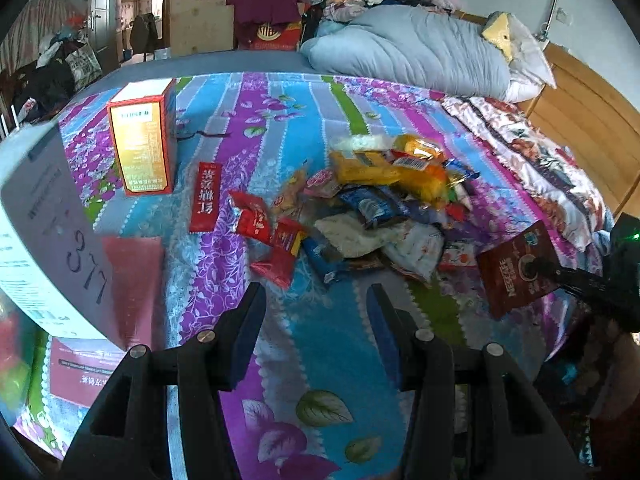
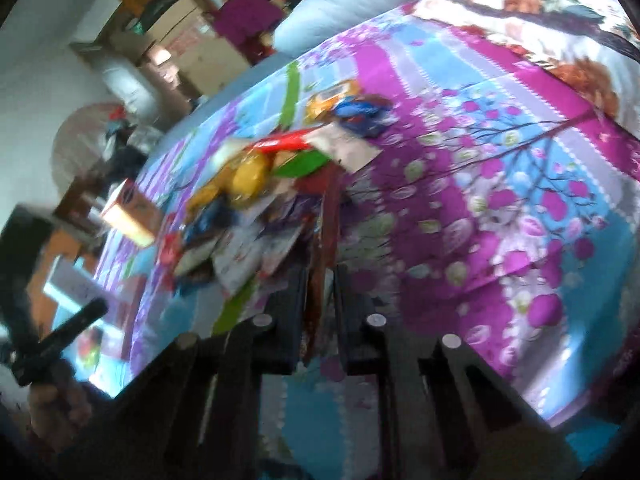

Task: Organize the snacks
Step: 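Grasp a red wafer packet with the left tool while the right tool lifts the Nescafe sachet, then carry both packets over the clear bowl and open both tools to drop them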

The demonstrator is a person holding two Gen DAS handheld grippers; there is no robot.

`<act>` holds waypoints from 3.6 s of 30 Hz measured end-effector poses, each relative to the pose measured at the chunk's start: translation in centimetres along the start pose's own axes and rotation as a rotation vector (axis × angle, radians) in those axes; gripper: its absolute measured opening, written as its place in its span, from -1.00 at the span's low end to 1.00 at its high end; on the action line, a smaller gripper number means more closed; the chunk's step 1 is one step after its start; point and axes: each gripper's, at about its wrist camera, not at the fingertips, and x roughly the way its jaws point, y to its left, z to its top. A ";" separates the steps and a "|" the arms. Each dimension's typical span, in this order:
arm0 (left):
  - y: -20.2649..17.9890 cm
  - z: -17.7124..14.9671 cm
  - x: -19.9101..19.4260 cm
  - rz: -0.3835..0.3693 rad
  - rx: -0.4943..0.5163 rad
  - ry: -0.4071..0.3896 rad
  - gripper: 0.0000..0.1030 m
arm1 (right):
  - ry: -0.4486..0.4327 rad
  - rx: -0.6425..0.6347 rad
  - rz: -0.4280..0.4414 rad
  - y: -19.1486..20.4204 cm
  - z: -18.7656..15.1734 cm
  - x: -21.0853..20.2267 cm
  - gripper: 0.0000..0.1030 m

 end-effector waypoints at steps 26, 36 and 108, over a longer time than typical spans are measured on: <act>1.5 1.7 10.3 0.078 0.053 0.032 -0.77 | -0.035 0.005 0.032 -1.1 -0.2 1.5 -0.80; 0.8 2.7 4.0 0.029 0.033 -0.070 -0.79 | -0.120 -0.006 0.068 0.7 1.6 -2.5 -0.82; 38.0 -0.2 -19.1 0.355 -0.539 -0.285 -0.75 | 0.383 -0.765 0.452 59.7 -6.8 19.9 -0.08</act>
